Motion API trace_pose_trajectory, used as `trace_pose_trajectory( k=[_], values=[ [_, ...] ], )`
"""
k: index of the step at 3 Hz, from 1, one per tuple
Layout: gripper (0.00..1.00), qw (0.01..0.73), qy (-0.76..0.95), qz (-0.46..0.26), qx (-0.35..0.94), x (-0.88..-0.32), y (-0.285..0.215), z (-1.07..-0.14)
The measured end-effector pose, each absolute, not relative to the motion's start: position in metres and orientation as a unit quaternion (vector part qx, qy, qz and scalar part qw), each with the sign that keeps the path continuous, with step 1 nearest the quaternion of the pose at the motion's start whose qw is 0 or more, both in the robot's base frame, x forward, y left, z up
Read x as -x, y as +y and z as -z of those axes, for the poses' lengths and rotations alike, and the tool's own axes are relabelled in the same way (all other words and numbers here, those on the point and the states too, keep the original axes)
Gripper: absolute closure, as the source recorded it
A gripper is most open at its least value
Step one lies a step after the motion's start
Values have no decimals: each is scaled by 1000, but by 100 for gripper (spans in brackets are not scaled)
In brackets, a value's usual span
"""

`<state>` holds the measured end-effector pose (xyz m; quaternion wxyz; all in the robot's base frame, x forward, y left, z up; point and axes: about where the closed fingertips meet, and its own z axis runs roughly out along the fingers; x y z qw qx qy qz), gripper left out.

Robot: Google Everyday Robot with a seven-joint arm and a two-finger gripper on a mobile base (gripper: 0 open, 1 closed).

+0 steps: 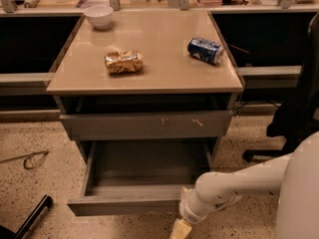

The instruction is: Open middle drawer

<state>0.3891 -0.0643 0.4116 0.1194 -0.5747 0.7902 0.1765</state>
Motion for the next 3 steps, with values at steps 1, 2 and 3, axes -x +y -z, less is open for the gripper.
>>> trace_pose_trajectory(
  k=[1, 2, 3],
  values=[
    [0, 118, 793, -181, 570, -379, -63, -413],
    [0, 118, 793, -181, 569, -379, -63, -416],
    [0, 127, 805, -188, 548, -354, -61, -421]
  ],
)
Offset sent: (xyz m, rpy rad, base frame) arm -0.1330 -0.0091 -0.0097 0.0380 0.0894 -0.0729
